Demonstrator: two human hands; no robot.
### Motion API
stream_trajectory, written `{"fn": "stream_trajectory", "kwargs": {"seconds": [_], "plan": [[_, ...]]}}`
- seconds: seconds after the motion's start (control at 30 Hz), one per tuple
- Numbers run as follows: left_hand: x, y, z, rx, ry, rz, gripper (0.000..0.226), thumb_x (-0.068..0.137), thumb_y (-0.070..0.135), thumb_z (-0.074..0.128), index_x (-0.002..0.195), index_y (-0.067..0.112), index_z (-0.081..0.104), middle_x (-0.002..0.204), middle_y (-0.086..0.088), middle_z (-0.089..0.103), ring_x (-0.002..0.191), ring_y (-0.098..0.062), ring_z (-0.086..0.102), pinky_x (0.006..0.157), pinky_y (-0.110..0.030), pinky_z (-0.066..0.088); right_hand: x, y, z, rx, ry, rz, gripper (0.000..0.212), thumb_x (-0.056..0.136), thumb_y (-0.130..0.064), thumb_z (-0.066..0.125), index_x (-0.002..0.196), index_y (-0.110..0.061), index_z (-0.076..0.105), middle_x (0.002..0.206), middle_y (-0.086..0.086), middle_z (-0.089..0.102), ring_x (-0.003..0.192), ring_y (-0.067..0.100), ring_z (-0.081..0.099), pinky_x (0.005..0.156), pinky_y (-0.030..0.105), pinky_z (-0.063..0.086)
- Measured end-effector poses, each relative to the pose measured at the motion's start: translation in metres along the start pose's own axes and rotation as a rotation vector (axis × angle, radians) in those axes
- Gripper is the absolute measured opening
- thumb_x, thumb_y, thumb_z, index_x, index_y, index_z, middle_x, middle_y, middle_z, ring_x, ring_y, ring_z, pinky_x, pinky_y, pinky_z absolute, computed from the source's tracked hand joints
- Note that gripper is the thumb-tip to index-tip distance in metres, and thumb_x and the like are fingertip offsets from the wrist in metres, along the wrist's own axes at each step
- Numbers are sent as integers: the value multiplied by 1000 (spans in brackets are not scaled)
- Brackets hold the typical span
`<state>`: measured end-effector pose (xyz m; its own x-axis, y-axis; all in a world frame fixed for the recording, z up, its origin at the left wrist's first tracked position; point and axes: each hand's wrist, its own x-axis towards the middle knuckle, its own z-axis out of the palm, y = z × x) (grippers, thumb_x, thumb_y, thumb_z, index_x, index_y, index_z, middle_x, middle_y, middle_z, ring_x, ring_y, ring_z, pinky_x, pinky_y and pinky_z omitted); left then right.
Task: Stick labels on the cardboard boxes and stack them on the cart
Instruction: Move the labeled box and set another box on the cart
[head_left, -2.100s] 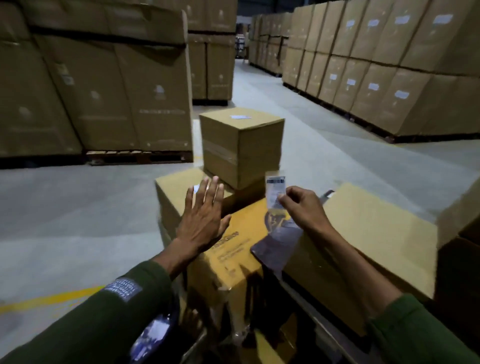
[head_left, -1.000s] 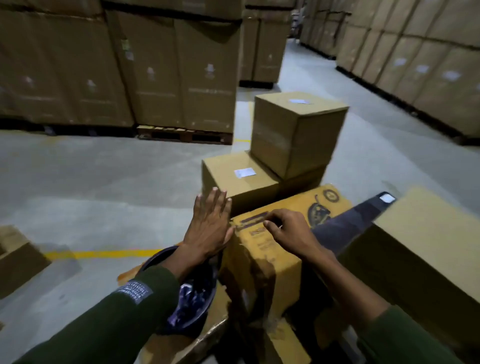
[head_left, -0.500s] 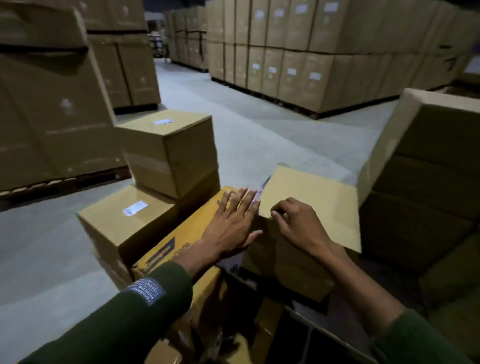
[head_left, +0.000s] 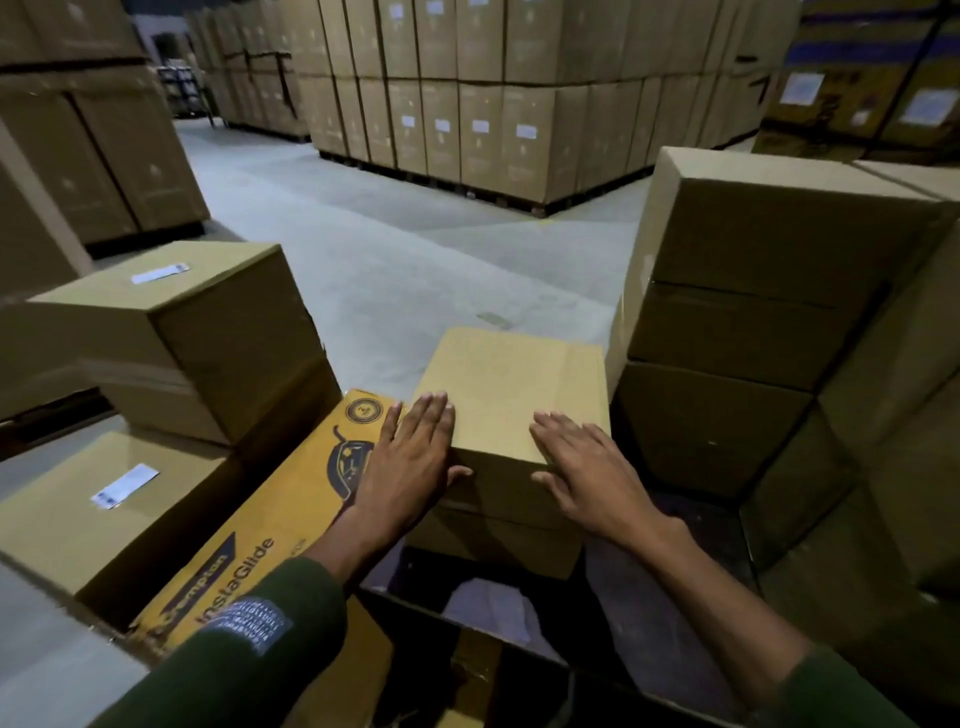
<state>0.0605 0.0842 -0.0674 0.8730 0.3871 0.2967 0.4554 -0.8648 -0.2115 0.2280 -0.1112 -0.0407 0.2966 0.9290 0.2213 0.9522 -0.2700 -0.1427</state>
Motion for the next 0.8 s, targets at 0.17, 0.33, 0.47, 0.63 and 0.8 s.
{"fn": "stream_trajectory", "kwargs": {"seconds": [0.17,0.33,0.47,0.63,0.8], "plan": [[40,1,6,43,-13,-1,84,91,63,38,149,2,35,156,-17,33,146,-30,28,119,-59,13,31,27,-1,-57,-35,7,65,99,-25,53,156,-16,22,166,3,14,153,17,9,123,38,10],[98,0,24,-14,-6,31,85,91,61,46,150,1,31,157,-19,30,147,-31,25,121,-48,19,73,45,9,-106,-48,134,70,98,-13,53,157,-10,15,166,14,6,154,25,4,125,37,7],[144,-12,41,-54,10,82,84,93,60,46,150,0,30,157,-20,29,147,-32,26,119,-44,20,105,60,18,-129,-22,220,74,96,-7,54,157,-8,13,166,15,4,154,27,3,125,38,7],[196,-23,59,-84,16,139,83,96,59,41,152,1,24,160,-20,22,149,-32,19,120,-43,14,146,82,23,-129,-30,291,80,91,-1,57,157,-10,13,166,12,4,154,25,3,125,37,5],[228,-26,74,-104,30,164,81,97,59,38,152,0,23,159,-21,23,148,-33,20,121,-45,15,168,101,28,-113,-32,338,80,90,0,58,157,-11,15,166,11,6,153,23,4,125,38,6]]}}
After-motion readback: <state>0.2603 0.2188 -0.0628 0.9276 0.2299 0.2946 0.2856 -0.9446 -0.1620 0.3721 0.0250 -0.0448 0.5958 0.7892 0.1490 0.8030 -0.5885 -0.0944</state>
